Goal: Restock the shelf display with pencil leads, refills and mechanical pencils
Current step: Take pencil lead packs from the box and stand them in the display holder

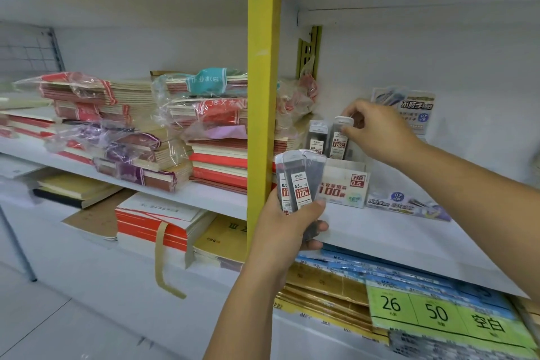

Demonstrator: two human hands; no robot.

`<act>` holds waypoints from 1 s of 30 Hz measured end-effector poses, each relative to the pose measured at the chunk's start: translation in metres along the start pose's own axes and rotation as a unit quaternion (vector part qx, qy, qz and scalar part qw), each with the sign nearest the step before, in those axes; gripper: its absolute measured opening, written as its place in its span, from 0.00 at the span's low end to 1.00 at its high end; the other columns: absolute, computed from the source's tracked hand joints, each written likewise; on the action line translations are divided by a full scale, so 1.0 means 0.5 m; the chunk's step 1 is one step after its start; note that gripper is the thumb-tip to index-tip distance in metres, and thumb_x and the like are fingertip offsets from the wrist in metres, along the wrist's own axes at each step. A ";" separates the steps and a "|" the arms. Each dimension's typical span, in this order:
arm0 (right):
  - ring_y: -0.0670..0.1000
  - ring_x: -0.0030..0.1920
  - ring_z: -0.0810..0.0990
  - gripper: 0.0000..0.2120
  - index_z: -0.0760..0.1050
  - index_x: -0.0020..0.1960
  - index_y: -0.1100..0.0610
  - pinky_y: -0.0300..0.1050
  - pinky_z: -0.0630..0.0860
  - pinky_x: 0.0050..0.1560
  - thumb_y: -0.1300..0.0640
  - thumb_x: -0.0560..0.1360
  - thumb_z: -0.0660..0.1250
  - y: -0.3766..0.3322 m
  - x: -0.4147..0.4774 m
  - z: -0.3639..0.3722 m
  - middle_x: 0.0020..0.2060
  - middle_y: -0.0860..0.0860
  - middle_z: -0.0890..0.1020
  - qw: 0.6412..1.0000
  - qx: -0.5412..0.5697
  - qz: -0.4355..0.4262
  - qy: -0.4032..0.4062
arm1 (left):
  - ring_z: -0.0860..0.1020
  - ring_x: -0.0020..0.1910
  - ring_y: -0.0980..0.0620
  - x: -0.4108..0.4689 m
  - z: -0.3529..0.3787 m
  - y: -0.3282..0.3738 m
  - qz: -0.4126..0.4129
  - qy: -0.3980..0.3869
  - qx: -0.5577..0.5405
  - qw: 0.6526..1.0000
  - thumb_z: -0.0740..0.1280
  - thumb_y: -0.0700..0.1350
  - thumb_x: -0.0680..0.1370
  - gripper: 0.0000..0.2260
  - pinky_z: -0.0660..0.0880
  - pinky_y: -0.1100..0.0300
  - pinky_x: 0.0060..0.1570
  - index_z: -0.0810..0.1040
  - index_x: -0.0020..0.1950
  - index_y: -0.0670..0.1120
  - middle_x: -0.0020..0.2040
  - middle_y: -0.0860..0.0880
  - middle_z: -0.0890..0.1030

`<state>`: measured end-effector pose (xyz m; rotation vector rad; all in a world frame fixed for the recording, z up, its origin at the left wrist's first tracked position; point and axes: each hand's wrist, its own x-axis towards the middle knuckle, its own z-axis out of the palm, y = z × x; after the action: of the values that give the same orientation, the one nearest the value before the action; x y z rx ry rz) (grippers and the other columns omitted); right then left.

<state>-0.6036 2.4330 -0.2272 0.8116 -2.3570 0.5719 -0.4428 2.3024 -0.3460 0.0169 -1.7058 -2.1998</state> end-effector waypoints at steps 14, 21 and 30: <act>0.59 0.59 0.70 0.15 0.77 0.64 0.49 0.51 0.68 0.56 0.50 0.79 0.64 0.024 0.000 0.018 0.54 0.57 0.77 0.987 -0.162 -0.013 0.008 | 0.86 0.48 0.48 -0.003 -0.010 0.011 -0.026 -0.007 -0.051 0.998 0.75 0.43 0.75 0.16 0.81 0.59 0.36 0.77 0.61 0.52 0.51 0.52 0.86; 0.36 0.47 0.77 0.11 0.79 0.59 0.45 0.31 0.71 0.46 0.48 0.78 0.63 -0.050 -0.119 -0.045 0.46 0.38 0.81 0.988 0.155 -0.008 -0.003 | 0.85 0.50 0.50 -0.014 -0.007 0.019 -0.021 -0.032 -0.057 0.998 0.74 0.43 0.75 0.15 0.81 0.58 0.38 0.79 0.60 0.52 0.52 0.49 0.86; 0.44 0.36 0.83 0.15 0.77 0.57 0.50 0.35 0.78 0.35 0.64 0.74 0.70 -0.083 -0.212 -0.043 0.41 0.49 0.86 0.878 0.457 0.110 -0.091 | 0.85 0.53 0.47 -0.035 0.016 0.011 -0.032 -0.069 -0.068 0.995 0.71 0.41 0.77 0.14 0.82 0.58 0.39 0.78 0.61 0.52 0.54 0.47 0.86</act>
<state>-0.4992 2.4588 -0.2707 1.0022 -2.2997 1.8577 -0.4269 2.3137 -0.3420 -0.1181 -1.6425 -2.4093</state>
